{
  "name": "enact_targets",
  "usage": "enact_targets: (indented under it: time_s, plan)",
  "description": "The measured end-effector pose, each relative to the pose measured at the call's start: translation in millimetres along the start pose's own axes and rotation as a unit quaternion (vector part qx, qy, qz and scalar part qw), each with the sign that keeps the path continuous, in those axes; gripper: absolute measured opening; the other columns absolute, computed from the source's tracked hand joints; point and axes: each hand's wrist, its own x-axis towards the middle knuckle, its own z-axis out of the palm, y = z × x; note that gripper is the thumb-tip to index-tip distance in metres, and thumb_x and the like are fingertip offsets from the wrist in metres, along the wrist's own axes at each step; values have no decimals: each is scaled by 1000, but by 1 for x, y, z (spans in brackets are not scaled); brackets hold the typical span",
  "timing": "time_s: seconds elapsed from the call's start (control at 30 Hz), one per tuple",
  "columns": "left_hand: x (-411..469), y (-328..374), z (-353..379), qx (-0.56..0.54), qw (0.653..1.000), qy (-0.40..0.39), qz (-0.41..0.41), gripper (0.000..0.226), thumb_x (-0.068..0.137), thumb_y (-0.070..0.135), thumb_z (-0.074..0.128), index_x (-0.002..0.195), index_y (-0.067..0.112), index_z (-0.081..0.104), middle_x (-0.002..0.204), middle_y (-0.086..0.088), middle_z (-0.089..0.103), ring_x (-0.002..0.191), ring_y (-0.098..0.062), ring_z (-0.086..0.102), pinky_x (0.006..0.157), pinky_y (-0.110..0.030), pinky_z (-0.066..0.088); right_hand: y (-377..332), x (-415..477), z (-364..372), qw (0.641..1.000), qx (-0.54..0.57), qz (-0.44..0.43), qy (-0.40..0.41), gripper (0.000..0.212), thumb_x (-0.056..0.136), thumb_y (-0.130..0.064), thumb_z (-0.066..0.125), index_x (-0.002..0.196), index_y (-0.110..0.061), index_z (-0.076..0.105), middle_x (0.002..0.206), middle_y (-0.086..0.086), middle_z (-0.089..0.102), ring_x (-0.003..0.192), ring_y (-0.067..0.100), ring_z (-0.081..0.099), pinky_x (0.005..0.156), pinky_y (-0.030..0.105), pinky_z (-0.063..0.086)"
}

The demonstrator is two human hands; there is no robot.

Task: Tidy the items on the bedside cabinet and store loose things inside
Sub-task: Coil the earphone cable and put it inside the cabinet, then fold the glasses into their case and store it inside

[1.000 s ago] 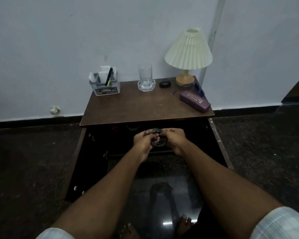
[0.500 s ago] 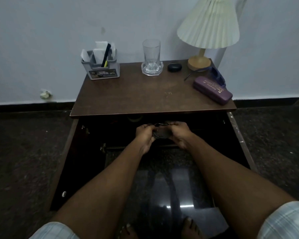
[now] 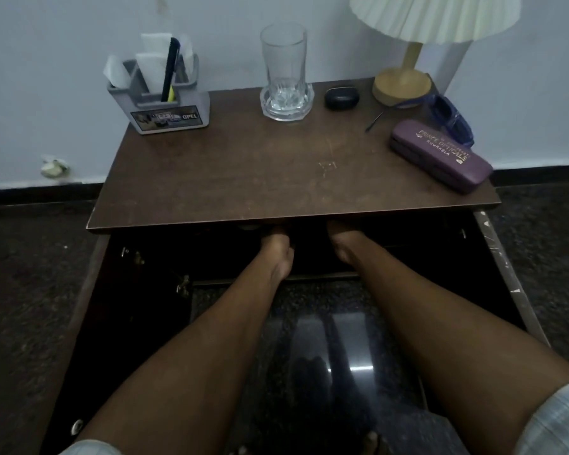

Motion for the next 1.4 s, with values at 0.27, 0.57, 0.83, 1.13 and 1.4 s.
enact_targets:
  time_s: [0.27, 0.57, 0.83, 1.13, 1.4]
  plan:
    - [0, -3, 16, 12, 1000, -18, 2, 40, 108, 21, 32, 142, 5, 46, 145, -14, 50, 133, -34, 48, 96, -35, 42, -1, 12, -4, 1000, -6, -4, -10, 41, 104, -13, 41, 145, -5, 42, 149, 13, 44, 134, 31, 45, 111, 36, 38]
    - [6, -4, 2, 208, 973, -31, 95, 43, 105, 26, 41, 145, 12, 44, 147, -9, 48, 132, -26, 48, 114, -40, 38, -1, 6, -9, 993, -87, -77, 6, 45, 105, -13, 39, 148, -4, 34, 154, 11, 35, 143, 26, 32, 117, 30, 23]
    - [-1, -4, 0, 311, 938, 21, 152, 42, 105, 16, 40, 146, 5, 40, 153, -13, 41, 140, -27, 39, 118, -35, 29, 3, 2, -24, 923, -359, -131, -47, 49, 107, -16, 36, 153, -4, 24, 162, 15, 17, 150, 25, 20, 116, 24, 11]
    - [1, 0, -7, 361, 919, 26, 158, 44, 105, 19, 40, 148, 8, 39, 155, -11, 38, 142, -27, 36, 117, -31, 28, -2, -1, -26, 900, -404, -157, -53, 49, 106, -16, 37, 153, -4, 24, 162, 16, 18, 149, 24, 21, 115, 21, 10]
    - [-29, 14, -24, 351, 928, 41, 122, 25, 94, 7, 53, 112, -6, 66, 102, -13, 65, 106, -31, 61, 80, -26, 39, 0, -25, -42, 927, -346, -141, 34, 39, 90, -22, 63, 123, 0, 62, 124, 25, 64, 117, 40, 59, 97, 41, 48]
